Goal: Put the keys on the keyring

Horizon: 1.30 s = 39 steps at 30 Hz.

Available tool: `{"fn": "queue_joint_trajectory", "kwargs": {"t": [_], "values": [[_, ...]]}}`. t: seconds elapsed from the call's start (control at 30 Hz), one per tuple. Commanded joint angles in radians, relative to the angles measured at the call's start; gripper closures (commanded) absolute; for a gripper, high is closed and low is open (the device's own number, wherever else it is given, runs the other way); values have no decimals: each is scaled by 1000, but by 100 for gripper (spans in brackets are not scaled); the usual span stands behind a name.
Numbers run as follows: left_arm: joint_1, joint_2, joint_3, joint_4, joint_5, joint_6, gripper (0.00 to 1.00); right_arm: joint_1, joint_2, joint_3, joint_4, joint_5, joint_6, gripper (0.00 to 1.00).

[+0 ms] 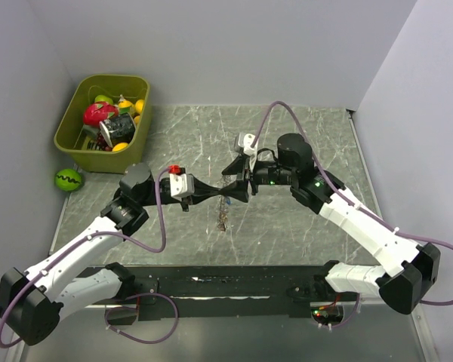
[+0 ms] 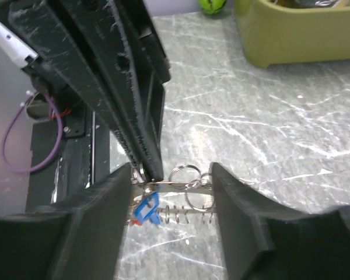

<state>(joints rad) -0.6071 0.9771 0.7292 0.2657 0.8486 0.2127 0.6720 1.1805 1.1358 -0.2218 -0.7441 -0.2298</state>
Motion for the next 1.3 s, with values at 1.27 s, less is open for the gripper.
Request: {"fn": "queue_joint_trajectory", "kwargs": {"t": [1.27], "values": [[-6,-51,-88,368,52,-113,99,-66,-125,-97,191,-238,104,61]]}}
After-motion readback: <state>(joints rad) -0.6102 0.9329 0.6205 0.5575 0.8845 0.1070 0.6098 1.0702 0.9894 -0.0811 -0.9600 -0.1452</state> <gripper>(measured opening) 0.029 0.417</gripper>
